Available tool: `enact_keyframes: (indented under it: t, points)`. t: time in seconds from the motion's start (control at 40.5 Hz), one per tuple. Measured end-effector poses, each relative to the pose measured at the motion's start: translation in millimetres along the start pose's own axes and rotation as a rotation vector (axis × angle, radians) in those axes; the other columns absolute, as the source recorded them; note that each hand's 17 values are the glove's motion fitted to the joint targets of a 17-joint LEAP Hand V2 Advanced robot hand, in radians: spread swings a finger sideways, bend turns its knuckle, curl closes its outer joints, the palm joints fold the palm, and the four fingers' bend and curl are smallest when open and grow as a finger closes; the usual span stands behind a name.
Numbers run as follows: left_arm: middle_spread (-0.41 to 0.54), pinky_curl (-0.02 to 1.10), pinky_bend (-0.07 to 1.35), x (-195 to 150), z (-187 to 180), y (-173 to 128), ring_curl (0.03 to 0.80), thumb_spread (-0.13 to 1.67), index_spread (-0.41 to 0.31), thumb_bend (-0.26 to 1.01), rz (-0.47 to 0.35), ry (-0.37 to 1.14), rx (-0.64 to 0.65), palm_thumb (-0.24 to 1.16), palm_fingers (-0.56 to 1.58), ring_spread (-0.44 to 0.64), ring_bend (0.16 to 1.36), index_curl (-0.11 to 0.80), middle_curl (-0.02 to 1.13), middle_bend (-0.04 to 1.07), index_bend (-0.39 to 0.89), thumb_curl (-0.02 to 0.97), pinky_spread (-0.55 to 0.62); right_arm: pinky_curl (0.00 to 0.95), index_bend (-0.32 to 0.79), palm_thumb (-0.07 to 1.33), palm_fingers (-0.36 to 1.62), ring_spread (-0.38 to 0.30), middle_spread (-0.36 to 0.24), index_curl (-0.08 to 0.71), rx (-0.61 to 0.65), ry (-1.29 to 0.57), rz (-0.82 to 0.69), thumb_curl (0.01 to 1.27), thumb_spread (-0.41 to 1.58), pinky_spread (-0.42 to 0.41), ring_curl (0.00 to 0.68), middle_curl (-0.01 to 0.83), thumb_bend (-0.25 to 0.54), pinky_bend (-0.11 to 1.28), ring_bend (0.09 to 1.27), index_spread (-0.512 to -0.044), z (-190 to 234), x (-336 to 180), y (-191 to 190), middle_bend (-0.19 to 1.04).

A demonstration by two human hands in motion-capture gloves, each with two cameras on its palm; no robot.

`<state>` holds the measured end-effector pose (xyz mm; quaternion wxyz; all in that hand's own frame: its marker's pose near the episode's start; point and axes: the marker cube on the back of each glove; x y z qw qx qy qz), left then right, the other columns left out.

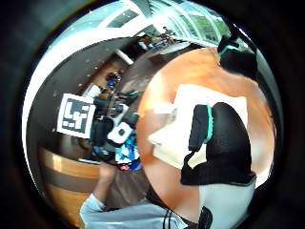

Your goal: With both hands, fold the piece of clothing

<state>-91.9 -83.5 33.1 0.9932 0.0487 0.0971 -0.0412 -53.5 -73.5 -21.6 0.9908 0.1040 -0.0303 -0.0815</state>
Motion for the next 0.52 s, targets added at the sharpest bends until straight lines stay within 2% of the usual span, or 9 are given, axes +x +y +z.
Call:
enact_keyframes:
  t: [0.025,0.074,0.148,0.297,0.519]
  points:
    - [-0.079,0.37,0.35,7.0,-3.4,2.1,0.332,1.43,-0.093,0.09,0.017,-0.011,-0.008,0.39,0.47,0.05,0.54,0.291,0.42,0.23,0.12,0.29,0.33,0.449,0.27,0.76,0.63,-0.107,-0.13,0.298,-0.02,0.055,0.01,0.51,1.1,-0.033,0.372,0.437,-0.041,0.43,0.33,-0.316,0.6,8.9,1.6,0.29]
    - [-0.079,0.37,0.36,18.9,-7.7,4.8,0.33,1.43,-0.096,0.08,0.042,-0.031,-0.017,0.39,0.47,0.05,0.54,0.288,0.41,0.22,0.12,0.289,0.32,0.433,0.26,0.72,0.61,-0.088,-0.121,0.311,-0.059,0.115,0.026,0.5,1.14,0.002,0.357,0.433,-0.04,0.4,0.29,-0.318,2.2,22.4,5.0,0.29]
    - [-0.072,0.38,0.4,34.1,-9.6,7.3,0.328,1.42,-0.098,0.06,0.064,-0.053,-0.033,0.36,0.48,0.05,0.53,0.287,0.41,0.2,0.12,0.285,0.29,0.418,0.22,0.66,0.42,-0.045,-0.101,0.318,-0.101,0.119,0.053,0.47,1.21,0.072,0.337,0.416,-0.038,0.38,0.23,-0.325,6.5,36.4,9.7,0.23]
    - [-0.062,0.39,0.42,54.4,-10.5,14.2,0.331,1.41,-0.101,0.03,0.101,-0.102,-0.07,0.33,0.47,0.06,0.54,0.285,0.41,0.19,0.12,0.282,0.26,0.379,0.17,0.56,0.38,0.006,-0.079,0.313,-0.118,0.077,0.085,0.43,1.3,0.157,0.296,0.398,-0.037,0.35,0.17,-0.34,10.0,48.8,14.8,0.19]
    - [-0.052,0.39,0.42,54.3,-15.5,17.9,0.332,1.4,-0.103,0.0,0.098,-0.119,-0.072,0.32,0.45,0.07,0.54,0.284,0.41,0.19,0.13,0.282,0.24,0.363,0.16,0.5,0.36,0.047,-0.058,0.318,-0.072,0.047,0.099,0.4,1.35,0.207,0.281,0.383,-0.016,0.35,0.18,-0.341,8.0,48.4,16.1,0.18]
